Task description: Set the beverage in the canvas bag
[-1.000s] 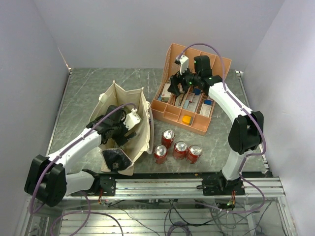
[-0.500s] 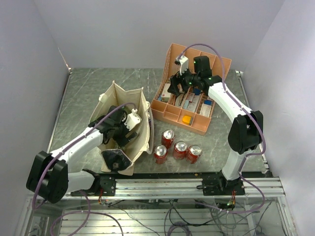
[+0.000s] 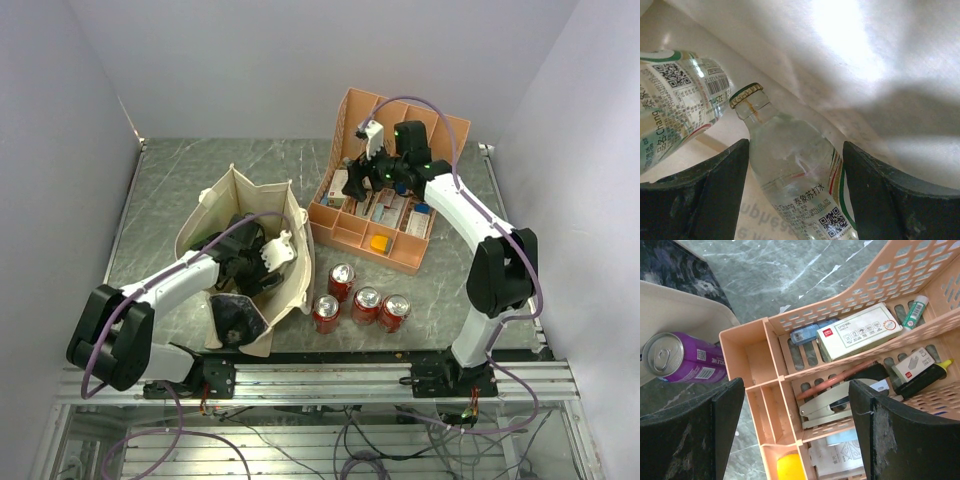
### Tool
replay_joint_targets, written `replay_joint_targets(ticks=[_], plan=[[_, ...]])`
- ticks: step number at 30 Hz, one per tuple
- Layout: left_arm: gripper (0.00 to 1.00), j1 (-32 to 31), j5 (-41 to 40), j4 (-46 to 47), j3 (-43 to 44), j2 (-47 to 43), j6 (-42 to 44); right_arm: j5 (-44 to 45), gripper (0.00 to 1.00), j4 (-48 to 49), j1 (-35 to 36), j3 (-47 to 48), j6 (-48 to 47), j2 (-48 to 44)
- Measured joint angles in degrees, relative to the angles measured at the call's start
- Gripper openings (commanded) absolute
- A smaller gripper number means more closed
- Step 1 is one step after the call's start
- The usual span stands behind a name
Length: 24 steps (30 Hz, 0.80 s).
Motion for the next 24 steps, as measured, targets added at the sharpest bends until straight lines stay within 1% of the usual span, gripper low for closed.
replay_joint_targets(ticks=[2,6,8,12,15,18,20,22,24], plan=[[0.69,0.0,0.6,-0.2,0.0,0.0,2.3,0.0,0.84,0.3,0.0,-0.7,0.0,-0.8],[0.82,0.0,1.4,-0.5,-0.1,0.3,6.6,0.0,0.84,0.3,0.0,-1.7,-0.7,-2.1],[0.86,-0.1,1.6,-0.5,-0.1,0.6,8.5,0.0,0.84,0.3,0.0,-2.0,-1.1,-2.5],[0.92,-0.3,1.5,-0.2,0.0,2.7,10.5,0.0,0.84,0.3,0.0,-2.3,-1.5,-2.8],[0.94,-0.3,1.6,-0.3,-0.7,3.6,11.8,0.0,0.84,0.3,0.0,-2.3,-1.5,-2.8],[0.94,-0.3,1.4,-0.3,-1.2,3.7,12.7,0.0,0.84,0.3,0.0,-2.3,-1.4,-2.8],[0.91,-0.3,1.4,-0.3,-1.3,4.1,13.0,0.0,0.84,0.3,0.0,-2.3,-1.4,-2.8],[0.84,-0.3,1.5,-0.2,-1.3,4.3,13.2,0.0,0.84,0.3,0.0,-2.3,-1.3,-2.8],[0.74,-0.3,1.6,0.0,-1.2,4.5,13.6,0.0,0.84,0.2,0.0,-2.3,-1.2,-2.8]])
